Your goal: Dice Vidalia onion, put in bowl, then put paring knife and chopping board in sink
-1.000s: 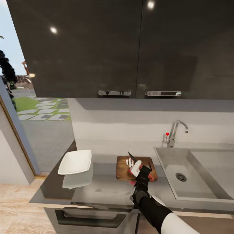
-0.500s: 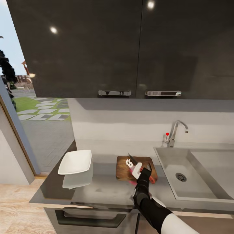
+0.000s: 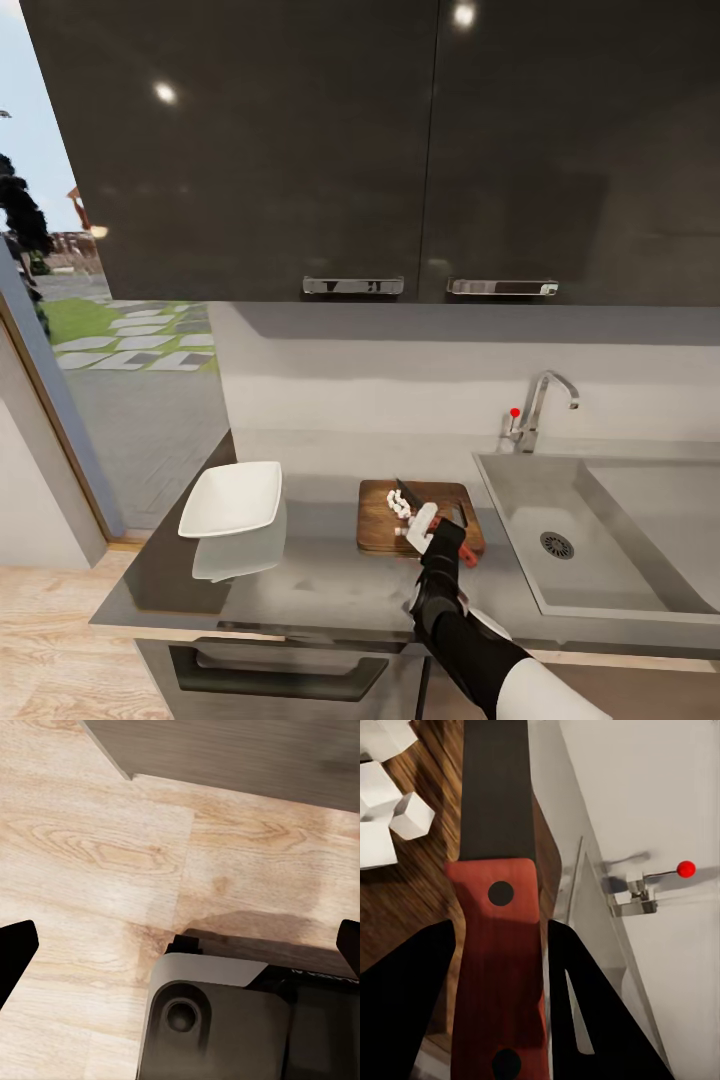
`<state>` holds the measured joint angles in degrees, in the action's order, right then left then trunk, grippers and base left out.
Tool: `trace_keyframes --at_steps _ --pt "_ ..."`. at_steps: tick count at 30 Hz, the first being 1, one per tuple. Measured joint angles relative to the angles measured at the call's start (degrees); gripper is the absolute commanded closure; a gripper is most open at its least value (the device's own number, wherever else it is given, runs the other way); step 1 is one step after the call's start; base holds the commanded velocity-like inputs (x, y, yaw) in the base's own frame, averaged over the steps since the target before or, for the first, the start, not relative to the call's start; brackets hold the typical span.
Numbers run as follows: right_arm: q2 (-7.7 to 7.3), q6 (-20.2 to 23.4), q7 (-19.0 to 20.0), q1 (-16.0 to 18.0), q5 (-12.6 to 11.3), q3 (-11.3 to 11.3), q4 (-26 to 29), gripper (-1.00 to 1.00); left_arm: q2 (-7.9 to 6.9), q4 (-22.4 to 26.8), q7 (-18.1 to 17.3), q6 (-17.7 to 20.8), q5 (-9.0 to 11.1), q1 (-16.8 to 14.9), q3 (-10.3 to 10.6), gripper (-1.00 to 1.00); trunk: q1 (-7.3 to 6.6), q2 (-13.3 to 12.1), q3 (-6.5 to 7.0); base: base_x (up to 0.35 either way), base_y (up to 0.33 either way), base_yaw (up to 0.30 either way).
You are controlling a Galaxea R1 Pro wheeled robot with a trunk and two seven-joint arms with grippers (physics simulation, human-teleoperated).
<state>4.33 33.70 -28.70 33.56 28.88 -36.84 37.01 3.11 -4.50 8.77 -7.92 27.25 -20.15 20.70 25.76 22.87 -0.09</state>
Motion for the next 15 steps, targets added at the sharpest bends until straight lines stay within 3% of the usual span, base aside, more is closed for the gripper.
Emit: trace_keyframes --at_steps 4,6,9,11,15 --pt "-0.23 -2.46 -0.15 0.01 0.01 0.7 0.56 1.0 0.0 0.0 0.0 0.0 0.0 0.0 0.0 -1.0 0.0 0.0 0.0 0.0 0.0 0.0" --pt "-0.32 -4.31 -0.16 0.01 -0.44 3.83 0.98 1.0 0.0 0.0 0.0 -0.02 0.0 0.0 0.0 -1.0 0.0 0.0 0.0 0.0 0.0 0.0" --pt "-0.52 -7.57 0.27 0.03 -0.83 15.95 4.01 1.0 -0.01 -0.01 0.0 0.0 0.0 0.0 0.0 -1.0 0.0 0.0 0.01 0.0 0.0 0.0" --pt "-0.69 -8.3 2.45 0.04 -0.93 21.55 6.87 1.0 -0.05 -0.01 0.0 0.0 0.0 0.0 0.0 -1.0 0.0 0.0 0.01 0.0 0.0 0.0" --pt "-1.77 -8.55 16.91 0.02 -0.96 33.2 12.72 1.0 -0.08 0.0 0.0 -0.07 0.0 0.0 0.0 -1.0 0.0 0.0 0.0 0.0 0.0 0.0"
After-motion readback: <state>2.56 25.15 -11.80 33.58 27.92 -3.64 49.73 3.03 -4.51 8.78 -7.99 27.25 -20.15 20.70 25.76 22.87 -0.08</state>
